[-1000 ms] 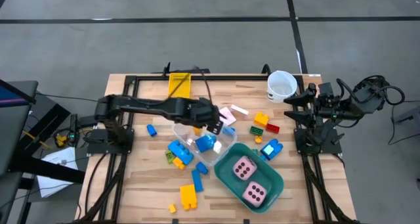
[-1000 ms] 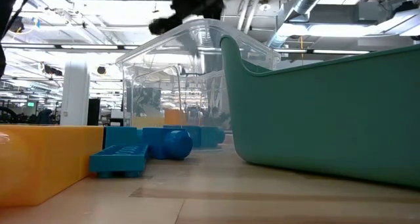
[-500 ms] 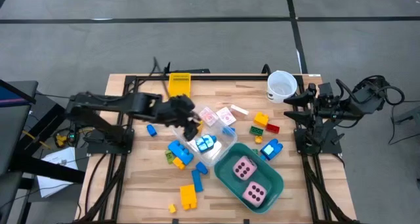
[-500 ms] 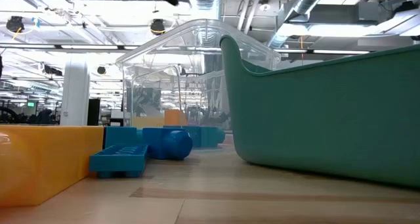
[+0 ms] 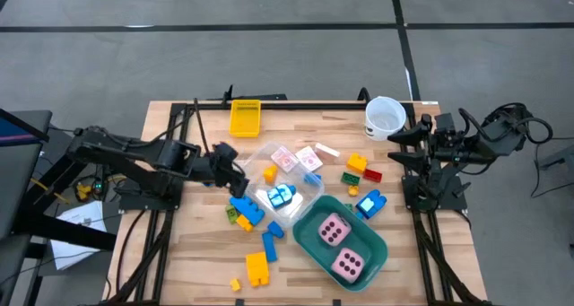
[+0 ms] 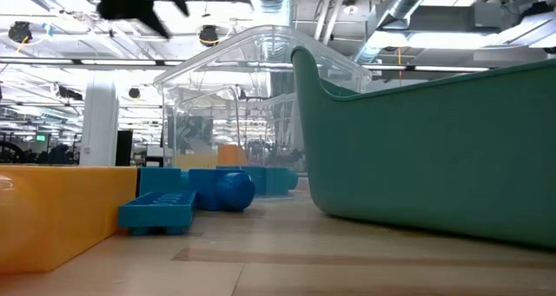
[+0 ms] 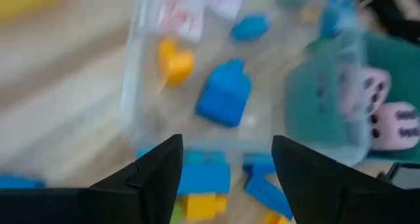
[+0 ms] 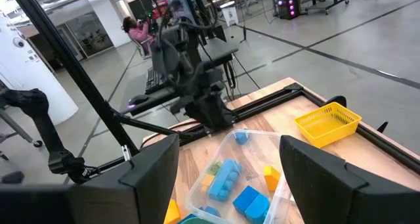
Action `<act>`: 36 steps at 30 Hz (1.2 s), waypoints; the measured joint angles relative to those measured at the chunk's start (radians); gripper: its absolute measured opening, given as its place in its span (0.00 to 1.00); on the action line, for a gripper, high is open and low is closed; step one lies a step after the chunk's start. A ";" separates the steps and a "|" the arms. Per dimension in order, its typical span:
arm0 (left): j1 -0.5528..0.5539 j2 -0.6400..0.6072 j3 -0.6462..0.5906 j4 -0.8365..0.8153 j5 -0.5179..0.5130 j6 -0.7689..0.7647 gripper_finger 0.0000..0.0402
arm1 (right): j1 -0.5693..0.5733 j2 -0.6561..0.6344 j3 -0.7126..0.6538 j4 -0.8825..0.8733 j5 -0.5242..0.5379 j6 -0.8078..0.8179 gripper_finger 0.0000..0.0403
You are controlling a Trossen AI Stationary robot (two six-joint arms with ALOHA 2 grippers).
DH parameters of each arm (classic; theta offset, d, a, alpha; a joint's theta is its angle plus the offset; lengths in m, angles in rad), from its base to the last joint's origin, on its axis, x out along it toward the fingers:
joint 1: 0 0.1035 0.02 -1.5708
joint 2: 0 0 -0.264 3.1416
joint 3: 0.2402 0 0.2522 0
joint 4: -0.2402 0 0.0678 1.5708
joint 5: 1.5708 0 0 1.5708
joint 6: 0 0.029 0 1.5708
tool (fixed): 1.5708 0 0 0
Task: Pick & Place Toys
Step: Put the blue game piece into the transparent bin
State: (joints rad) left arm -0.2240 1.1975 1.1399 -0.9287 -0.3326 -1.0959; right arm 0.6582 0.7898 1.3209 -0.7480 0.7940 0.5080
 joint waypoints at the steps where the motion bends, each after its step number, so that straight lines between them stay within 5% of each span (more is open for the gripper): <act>1: -0.008 -0.010 -0.029 0.002 0.015 -0.035 0.57 | 0.000 0.000 0.000 0.000 0.000 0.001 0.63; 12: -0.151 -0.050 -0.304 0.016 0.270 -0.350 0.56 | 0.000 0.000 0.000 0.000 0.000 0.000 0.63; 18: -0.222 -0.048 -0.409 0.020 0.365 -0.656 0.55 | 0.000 0.000 0.000 -0.001 0.000 -0.003 0.63; 21: -0.241 -0.048 -0.438 0.021 0.342 -0.857 0.54 | 0.000 0.000 0.000 -0.001 0.000 -0.003 0.63; 26: -0.247 -0.048 -0.450 -0.009 0.156 -1.120 0.51 | 0.000 0.000 0.000 -0.001 0.016 -0.003 0.63; 36: -0.067 -0.048 -0.450 -0.218 0.076 -1.138 0.40 | 0.000 0.000 0.000 -0.001 0.019 0.000 0.63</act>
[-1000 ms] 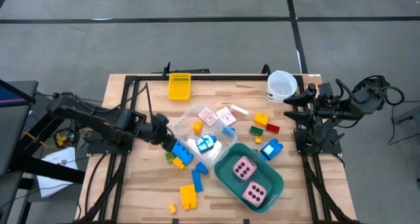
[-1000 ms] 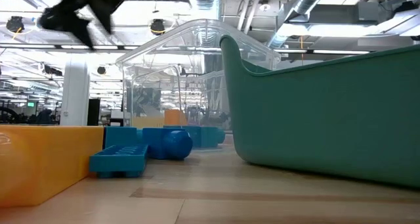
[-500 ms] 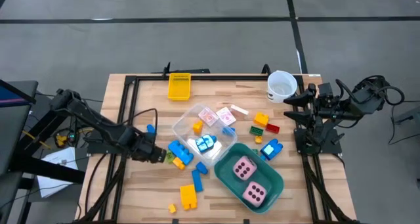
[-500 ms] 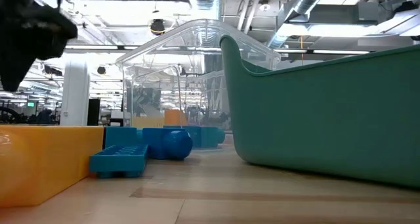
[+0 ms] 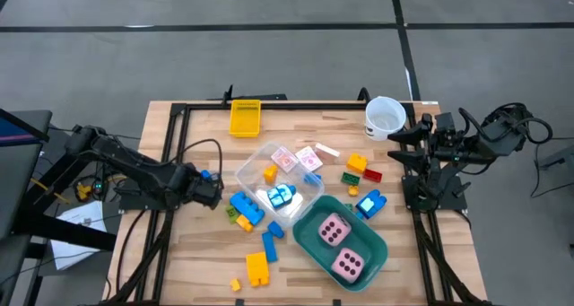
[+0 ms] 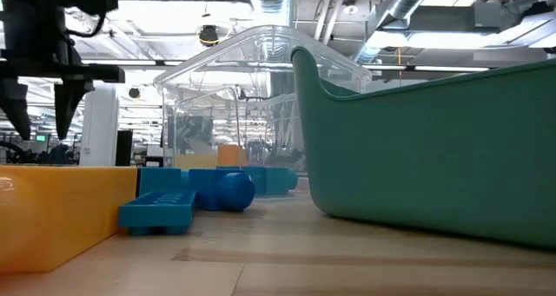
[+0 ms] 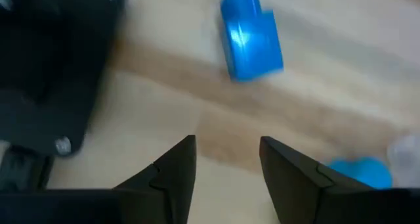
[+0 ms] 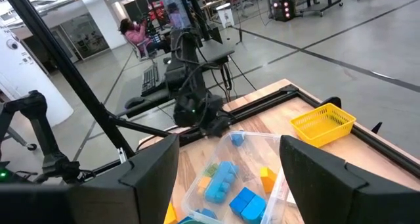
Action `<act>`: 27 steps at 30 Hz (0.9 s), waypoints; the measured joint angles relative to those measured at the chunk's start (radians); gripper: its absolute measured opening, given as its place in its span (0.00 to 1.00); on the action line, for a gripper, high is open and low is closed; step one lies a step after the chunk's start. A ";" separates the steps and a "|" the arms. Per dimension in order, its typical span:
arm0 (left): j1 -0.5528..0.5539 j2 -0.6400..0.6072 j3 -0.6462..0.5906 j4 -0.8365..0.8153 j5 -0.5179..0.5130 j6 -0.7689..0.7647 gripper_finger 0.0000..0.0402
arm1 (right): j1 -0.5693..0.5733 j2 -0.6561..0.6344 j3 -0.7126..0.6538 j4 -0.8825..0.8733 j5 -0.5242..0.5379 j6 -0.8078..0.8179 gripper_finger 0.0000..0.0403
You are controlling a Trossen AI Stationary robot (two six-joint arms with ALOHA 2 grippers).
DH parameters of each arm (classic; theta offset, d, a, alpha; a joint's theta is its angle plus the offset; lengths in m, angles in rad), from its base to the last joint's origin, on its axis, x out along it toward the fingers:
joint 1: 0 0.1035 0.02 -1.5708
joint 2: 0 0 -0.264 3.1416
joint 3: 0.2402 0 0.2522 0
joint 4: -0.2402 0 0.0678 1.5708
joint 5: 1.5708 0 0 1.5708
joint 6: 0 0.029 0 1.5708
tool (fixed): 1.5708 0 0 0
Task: Pick & Place Toys
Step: Put the blue game piece into the transparent bin
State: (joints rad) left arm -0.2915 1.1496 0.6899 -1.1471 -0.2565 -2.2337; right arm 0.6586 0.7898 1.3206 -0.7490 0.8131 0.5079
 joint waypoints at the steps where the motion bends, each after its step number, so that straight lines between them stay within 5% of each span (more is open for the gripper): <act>1: 0.019 0.000 0.000 -0.009 -0.010 0.003 0.40 | 0.000 0.000 0.000 0.000 0.000 0.002 0.63; 19: 0.368 0.005 -0.011 -0.004 -0.076 0.166 0.31 | 0.000 0.001 0.000 -0.002 0.000 -0.003 0.63; 27: 0.380 0.005 -0.138 0.197 0.008 0.192 0.45 | 0.000 0.001 0.000 -0.008 0.000 -0.003 0.63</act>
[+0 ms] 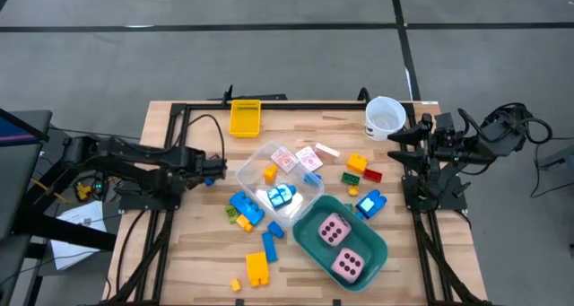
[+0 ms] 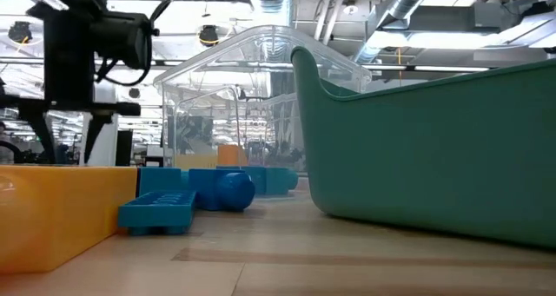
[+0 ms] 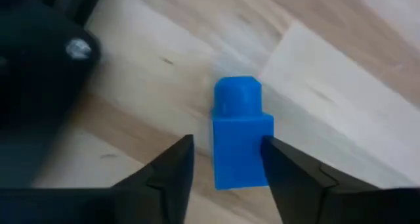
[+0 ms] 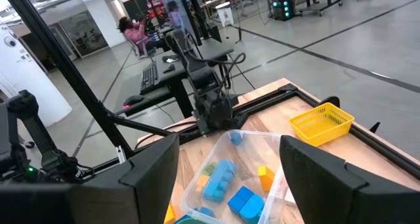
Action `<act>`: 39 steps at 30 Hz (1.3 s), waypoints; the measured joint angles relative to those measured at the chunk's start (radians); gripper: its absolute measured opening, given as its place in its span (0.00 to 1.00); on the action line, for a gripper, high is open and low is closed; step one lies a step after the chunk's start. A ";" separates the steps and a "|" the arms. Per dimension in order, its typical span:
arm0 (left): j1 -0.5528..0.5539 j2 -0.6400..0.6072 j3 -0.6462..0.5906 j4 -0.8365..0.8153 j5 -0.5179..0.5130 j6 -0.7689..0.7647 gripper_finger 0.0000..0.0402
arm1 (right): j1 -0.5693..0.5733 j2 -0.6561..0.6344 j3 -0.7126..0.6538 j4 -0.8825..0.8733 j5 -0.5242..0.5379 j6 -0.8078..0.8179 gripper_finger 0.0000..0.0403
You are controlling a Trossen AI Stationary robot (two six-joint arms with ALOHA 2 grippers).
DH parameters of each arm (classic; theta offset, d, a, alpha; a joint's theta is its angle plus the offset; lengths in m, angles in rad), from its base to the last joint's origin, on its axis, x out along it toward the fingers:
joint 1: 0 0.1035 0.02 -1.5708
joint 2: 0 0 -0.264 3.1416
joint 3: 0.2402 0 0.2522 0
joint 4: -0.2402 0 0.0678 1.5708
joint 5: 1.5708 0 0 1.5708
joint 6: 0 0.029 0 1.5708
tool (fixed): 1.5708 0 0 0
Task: Pick & Place Toys
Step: Put the blue game piece into the transparent bin
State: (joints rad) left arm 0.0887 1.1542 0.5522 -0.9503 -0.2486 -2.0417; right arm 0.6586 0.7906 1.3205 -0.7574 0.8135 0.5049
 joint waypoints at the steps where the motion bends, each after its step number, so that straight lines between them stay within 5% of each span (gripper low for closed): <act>1: -0.004 -0.003 -0.016 0.035 -0.009 0.000 0.48 | 0.000 0.000 0.000 0.000 0.000 0.000 0.63; 9: -0.002 0.000 -0.081 0.127 0.010 -0.010 0.70 | 0.000 -0.001 0.000 0.001 0.000 0.000 0.63; 18: -0.003 -0.002 -0.113 0.158 0.001 -0.012 0.72 | 0.000 -0.001 0.000 0.002 0.000 0.001 0.63; 26: -0.004 -0.001 -0.116 0.154 -0.015 -0.001 0.64 | 0.000 -0.001 0.000 0.002 0.003 0.004 0.63; 36: -0.011 0.001 -0.120 0.153 -0.050 0.007 0.33 | 0.000 -0.001 0.000 0.002 0.003 0.004 0.63; 39: -0.019 0.001 -0.120 0.153 -0.055 0.007 0.31 | 0.000 -0.001 0.000 0.002 0.003 0.004 0.63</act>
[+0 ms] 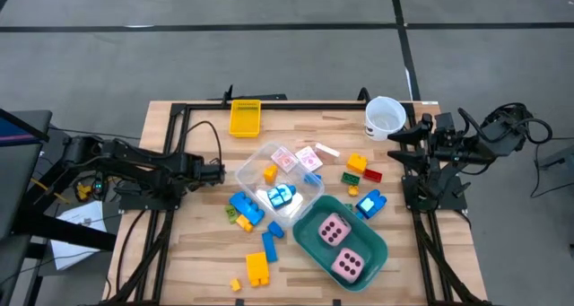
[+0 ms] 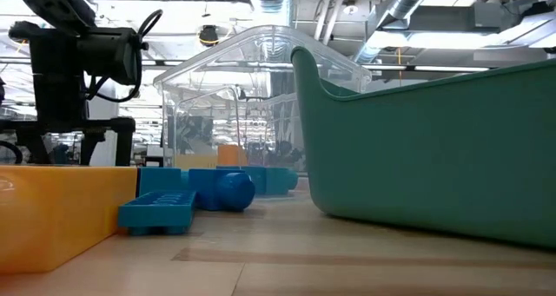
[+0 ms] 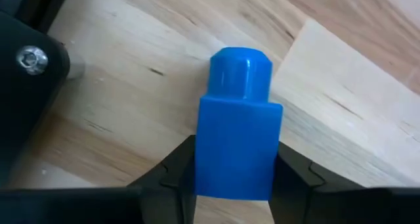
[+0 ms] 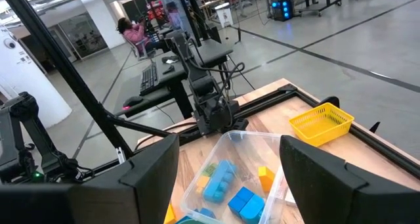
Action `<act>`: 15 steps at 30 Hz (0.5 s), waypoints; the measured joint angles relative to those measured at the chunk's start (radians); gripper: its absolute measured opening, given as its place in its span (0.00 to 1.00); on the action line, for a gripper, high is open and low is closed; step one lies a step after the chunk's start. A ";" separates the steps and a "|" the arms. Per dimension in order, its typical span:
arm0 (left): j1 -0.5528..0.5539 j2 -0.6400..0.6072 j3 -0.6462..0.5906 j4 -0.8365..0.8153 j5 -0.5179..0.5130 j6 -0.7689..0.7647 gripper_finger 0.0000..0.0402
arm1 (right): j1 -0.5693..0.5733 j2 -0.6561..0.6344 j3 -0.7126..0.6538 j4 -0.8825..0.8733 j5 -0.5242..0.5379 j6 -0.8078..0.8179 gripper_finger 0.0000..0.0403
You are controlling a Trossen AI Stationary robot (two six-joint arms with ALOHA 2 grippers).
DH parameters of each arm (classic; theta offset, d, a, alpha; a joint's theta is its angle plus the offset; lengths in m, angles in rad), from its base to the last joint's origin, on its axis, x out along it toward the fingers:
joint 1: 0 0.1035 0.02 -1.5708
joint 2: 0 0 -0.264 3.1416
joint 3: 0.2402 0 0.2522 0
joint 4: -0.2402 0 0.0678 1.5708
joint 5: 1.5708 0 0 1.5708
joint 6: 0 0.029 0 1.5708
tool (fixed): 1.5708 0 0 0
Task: Pick & Place Toys
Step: Put the blue game piece into the transparent bin
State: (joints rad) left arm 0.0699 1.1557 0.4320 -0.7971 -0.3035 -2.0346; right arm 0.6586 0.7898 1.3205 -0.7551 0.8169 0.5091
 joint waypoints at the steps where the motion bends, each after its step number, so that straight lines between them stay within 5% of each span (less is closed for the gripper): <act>1: -0.003 0.000 0.000 0.000 0.000 0.000 0.31 | 0.000 0.000 0.000 0.000 0.000 0.000 0.63; 9: -0.013 0.000 0.000 0.002 0.018 -0.002 0.37 | 0.000 0.000 0.000 0.000 0.000 0.000 0.63; 15: -0.013 0.000 0.000 0.014 0.022 -0.004 0.31 | 0.000 0.001 0.000 0.000 0.000 0.001 0.63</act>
State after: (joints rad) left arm 0.0566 1.1553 0.4320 -0.7827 -0.2812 -2.0383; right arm 0.6586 0.7910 1.3209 -0.7551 0.8169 0.5096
